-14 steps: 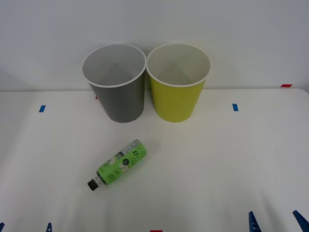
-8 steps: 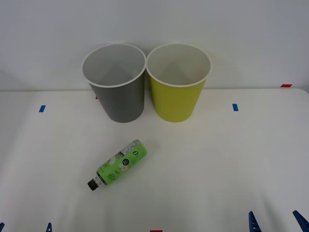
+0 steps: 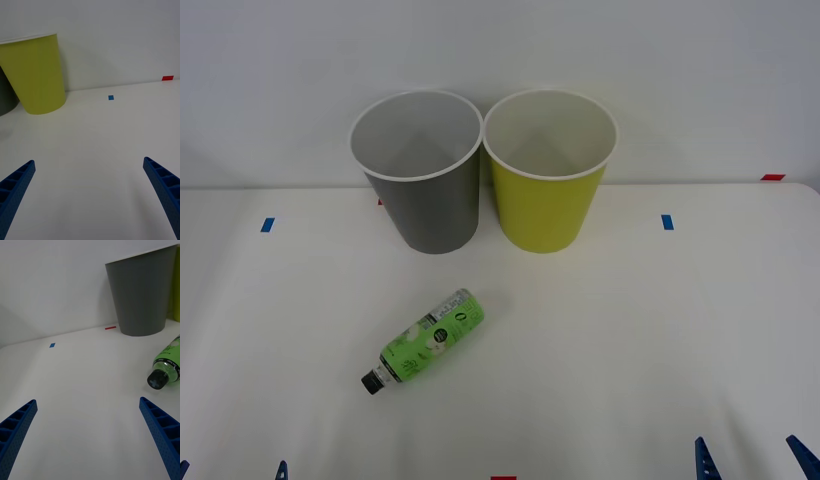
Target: Put cans in the gray bin and PET bottles in the light green bin.
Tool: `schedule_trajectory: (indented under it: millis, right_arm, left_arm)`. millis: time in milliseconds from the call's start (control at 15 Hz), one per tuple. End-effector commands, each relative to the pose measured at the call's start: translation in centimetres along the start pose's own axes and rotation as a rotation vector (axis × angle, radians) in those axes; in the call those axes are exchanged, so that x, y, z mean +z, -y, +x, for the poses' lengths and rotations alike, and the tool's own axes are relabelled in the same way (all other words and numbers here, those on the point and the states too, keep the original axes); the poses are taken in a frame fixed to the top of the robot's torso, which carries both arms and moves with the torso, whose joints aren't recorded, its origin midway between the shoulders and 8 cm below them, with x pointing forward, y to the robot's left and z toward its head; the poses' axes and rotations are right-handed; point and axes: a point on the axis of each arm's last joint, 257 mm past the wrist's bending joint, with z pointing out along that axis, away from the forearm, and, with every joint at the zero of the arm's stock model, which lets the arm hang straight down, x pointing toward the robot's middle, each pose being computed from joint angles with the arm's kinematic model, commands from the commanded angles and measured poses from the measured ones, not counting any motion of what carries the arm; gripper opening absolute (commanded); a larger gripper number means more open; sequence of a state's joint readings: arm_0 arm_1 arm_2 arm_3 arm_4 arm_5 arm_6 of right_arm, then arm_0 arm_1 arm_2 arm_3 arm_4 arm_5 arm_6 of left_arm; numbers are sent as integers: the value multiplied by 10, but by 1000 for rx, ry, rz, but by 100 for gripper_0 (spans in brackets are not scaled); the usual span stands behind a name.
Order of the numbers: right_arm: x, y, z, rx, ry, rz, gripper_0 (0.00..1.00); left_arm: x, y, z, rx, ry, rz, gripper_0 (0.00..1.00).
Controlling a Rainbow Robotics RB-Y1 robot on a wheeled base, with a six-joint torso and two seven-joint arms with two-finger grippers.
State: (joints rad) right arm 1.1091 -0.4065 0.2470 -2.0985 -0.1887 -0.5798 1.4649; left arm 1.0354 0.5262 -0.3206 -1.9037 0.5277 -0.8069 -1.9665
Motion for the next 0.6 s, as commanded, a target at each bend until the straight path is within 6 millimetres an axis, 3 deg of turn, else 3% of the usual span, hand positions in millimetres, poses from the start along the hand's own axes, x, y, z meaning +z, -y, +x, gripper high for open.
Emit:
schedule_trajectory:
  millis: [67,600]
  right_arm:
    - [0,0,0,0,0,0,100]
    - [0,0,0,0,0,0,100]
  left_arm:
    - [0,0,0,0,0,0,92]
    - [0,0,0,0,0,0,92]
